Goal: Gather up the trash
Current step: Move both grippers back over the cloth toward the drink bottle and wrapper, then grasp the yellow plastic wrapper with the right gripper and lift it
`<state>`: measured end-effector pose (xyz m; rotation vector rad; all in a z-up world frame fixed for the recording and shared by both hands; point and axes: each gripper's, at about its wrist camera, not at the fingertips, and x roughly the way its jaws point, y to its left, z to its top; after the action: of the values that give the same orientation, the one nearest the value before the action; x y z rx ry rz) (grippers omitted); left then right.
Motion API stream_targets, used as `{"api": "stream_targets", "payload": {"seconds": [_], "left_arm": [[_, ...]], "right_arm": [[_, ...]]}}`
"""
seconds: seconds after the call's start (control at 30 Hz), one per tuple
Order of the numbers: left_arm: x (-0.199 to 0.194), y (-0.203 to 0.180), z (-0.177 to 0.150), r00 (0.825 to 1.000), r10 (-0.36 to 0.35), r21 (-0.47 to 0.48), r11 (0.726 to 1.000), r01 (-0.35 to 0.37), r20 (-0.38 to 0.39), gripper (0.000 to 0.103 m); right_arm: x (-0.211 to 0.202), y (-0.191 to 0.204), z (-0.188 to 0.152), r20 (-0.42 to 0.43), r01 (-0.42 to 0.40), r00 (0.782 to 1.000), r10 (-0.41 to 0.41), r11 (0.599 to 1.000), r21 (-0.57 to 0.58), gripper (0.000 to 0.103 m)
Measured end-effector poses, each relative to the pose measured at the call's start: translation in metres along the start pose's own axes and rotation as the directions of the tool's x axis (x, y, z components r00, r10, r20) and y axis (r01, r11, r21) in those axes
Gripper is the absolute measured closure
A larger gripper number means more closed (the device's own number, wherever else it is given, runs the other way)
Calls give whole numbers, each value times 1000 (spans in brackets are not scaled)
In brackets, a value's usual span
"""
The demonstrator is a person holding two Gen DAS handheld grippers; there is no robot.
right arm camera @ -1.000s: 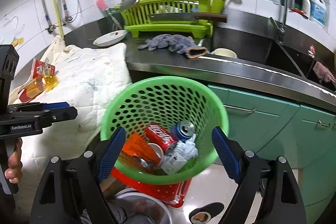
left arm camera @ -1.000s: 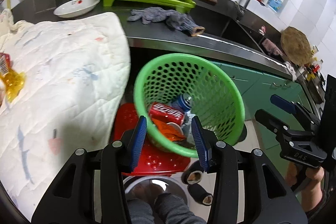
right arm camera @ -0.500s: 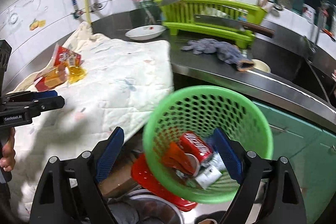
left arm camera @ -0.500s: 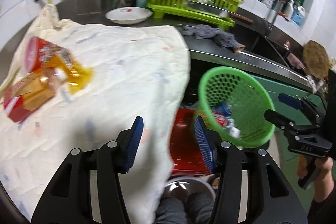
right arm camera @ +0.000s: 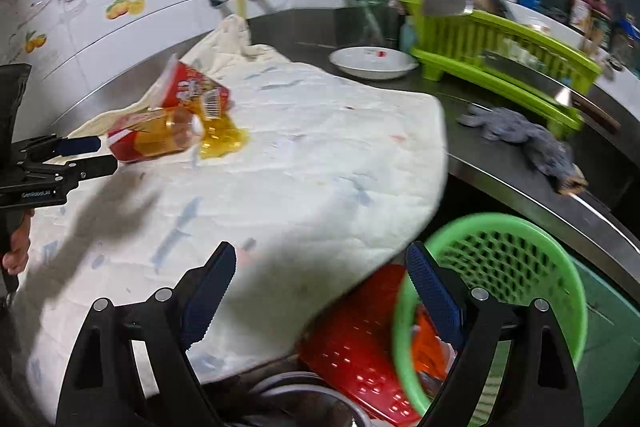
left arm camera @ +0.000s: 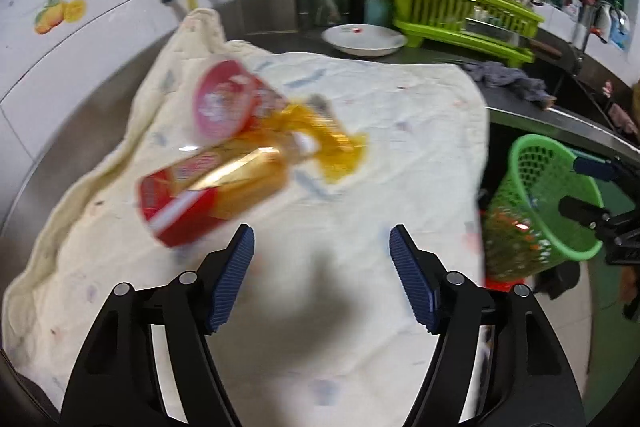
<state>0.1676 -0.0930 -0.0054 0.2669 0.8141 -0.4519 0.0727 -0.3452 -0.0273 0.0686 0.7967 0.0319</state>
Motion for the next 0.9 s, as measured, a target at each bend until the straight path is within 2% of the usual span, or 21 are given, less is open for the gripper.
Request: {"api": "stream_targets", "payload": {"seconds": [0.13,0.3,0.4,0.57,0.9], "left_arm": [[3,34,1,1000,29,3,1000,-29,-10,31],[15,61,4,998,57,85,995,-54,-30,24],[23,67,11,997,64,143,988,-58,-37,20],[35,73,21,996,79,212,975,-67,-47,19],[57,72,31,996,42,317,948,-13,-85,17]], "right_arm": [[22,23,16,-18,-46,999,45,998,-35,19],[52,50,39,-43,-102,994,99,992,-76,19],[69,62,55,-47,-136,990,132,986,-92,19],[101,77,81,-61,-191,981,185,975,-116,23],[156,94,109,-107,-245,967,229,954,-175,27]]}}
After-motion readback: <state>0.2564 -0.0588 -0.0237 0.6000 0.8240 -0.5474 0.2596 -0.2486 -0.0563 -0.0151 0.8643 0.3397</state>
